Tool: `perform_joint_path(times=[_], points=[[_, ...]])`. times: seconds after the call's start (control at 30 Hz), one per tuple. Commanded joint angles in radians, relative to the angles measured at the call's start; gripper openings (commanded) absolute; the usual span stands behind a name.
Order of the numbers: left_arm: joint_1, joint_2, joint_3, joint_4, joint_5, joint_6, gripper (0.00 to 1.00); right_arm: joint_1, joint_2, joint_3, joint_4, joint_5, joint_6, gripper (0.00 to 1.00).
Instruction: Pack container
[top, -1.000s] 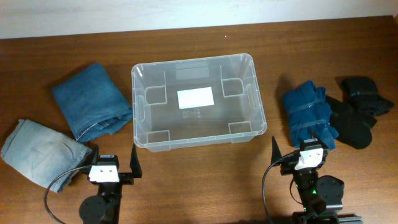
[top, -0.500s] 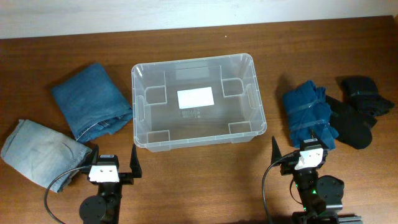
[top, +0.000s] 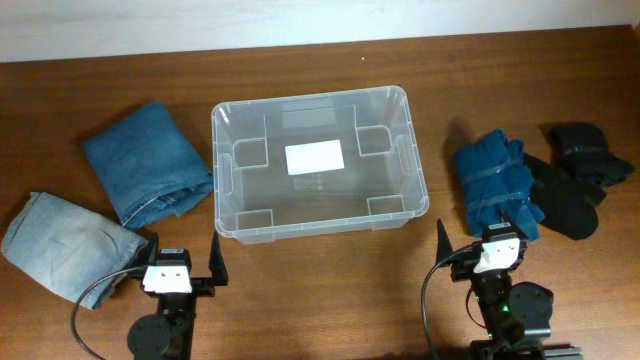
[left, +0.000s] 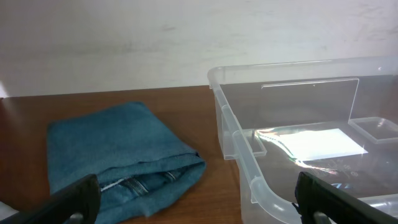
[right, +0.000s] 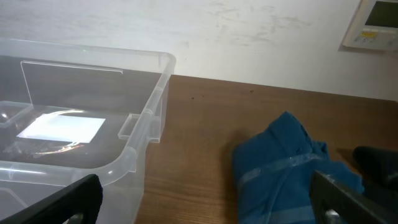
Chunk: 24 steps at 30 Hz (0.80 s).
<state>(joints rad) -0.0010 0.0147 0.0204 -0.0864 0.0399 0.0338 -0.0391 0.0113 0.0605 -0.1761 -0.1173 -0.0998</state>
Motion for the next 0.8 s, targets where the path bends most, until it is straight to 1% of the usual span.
perform_joint_path(times=[0.0,0.3,0.33,0.37,0.47,0.53,0.63,0.77], points=[[-0.002,-0.010,-0.006,-0.001,-0.011,-0.003,0.99,0.006,-0.006,-0.008,0.001,-0.006,0.011,0.98],[-0.002,-0.010,-0.006,-0.001,-0.011,-0.011,0.99,0.006,-0.006,-0.008,0.001,-0.006,0.016,0.98],[-0.002,-0.010,-0.006,-0.001,-0.011,-0.033,1.00,0.006,-0.006,-0.008,0.002,-0.005,0.034,0.98],[-0.002,-0.010,-0.002,-0.006,-0.010,-0.104,0.99,0.006,-0.005,-0.003,0.005,-0.002,0.078,0.98],[-0.002,0.002,0.048,-0.006,-0.010,-0.208,0.99,0.006,0.006,0.043,-0.009,-0.002,0.132,0.98],[-0.002,0.033,0.116,-0.023,-0.011,-0.208,0.99,0.003,0.032,0.094,-0.024,0.008,0.140,0.98],[0.004,0.130,0.233,-0.077,-0.011,-0.197,0.99,-0.011,0.132,0.203,-0.061,0.052,0.157,0.98],[0.005,0.367,0.422,-0.175,-0.011,-0.196,0.99,-0.055,0.389,0.418,-0.150,0.059,0.157,0.98]])
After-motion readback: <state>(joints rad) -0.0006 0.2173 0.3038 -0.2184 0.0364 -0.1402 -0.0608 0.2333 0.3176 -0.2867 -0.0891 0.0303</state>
